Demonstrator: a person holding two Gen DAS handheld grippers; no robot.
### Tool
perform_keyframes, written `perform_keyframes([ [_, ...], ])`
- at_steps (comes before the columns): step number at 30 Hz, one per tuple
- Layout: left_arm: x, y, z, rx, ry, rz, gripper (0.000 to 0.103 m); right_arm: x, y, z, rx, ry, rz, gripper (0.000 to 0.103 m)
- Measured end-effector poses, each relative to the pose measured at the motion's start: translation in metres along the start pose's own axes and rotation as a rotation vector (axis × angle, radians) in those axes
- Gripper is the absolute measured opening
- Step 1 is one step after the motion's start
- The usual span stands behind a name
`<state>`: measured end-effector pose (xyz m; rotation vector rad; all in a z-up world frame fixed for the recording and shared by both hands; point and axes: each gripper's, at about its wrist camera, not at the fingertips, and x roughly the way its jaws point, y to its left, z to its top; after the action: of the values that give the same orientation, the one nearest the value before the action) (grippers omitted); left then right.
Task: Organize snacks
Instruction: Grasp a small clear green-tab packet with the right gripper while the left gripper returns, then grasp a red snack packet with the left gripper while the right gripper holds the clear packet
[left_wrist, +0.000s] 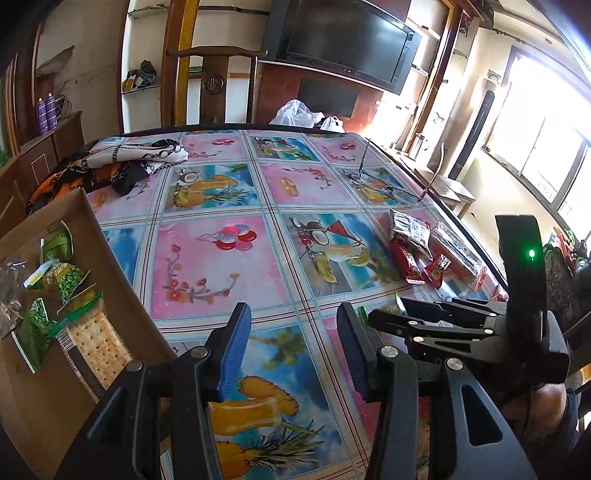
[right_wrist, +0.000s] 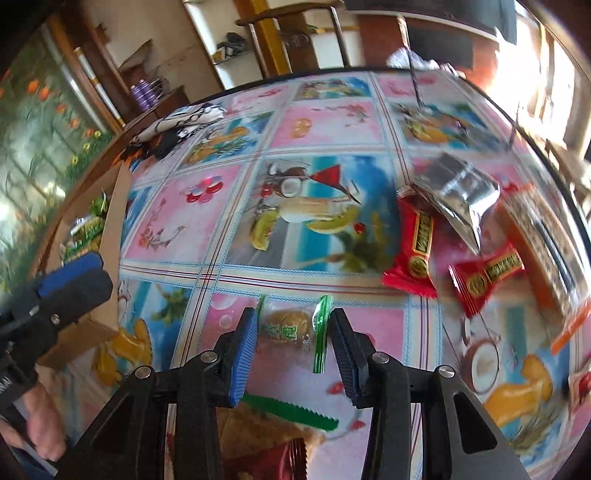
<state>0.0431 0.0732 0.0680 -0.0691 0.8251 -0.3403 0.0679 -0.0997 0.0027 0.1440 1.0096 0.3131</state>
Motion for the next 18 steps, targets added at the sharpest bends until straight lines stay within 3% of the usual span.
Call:
perform_keyframes([
  [2,0.0,0.0,0.0,0.001,0.003,-0.002,0.047,0.001,0.001,-0.001,-0.027,-0.008,-0.002,0.032],
  [6,0.001,-0.005,-0.001,0.022,0.011,-0.021,0.047,-0.002,-0.006,-0.002,-0.007,-0.014,0.053,0.031],
  [9,0.003,-0.018,-0.006,0.08,0.049,-0.125,0.054,-0.013,-0.012,0.0,0.017,-0.058,0.063,0.031],
  [11,0.002,-0.039,-0.014,0.177,0.064,-0.192,0.058,-0.021,-0.019,0.002,0.05,-0.091,0.076,0.031],
  [14,-0.004,-0.073,-0.03,0.336,0.072,-0.297,0.073,-0.031,-0.036,0.005,0.12,-0.125,0.084,0.031],
  [15,-0.005,-0.081,-0.034,0.375,0.07,-0.307,0.079,-0.032,-0.041,0.005,0.141,-0.13,0.085,0.031],
  [18,-0.005,-0.095,-0.043,0.449,0.065,-0.278,0.082,-0.037,-0.055,0.005,0.205,-0.14,0.108,0.031],
])
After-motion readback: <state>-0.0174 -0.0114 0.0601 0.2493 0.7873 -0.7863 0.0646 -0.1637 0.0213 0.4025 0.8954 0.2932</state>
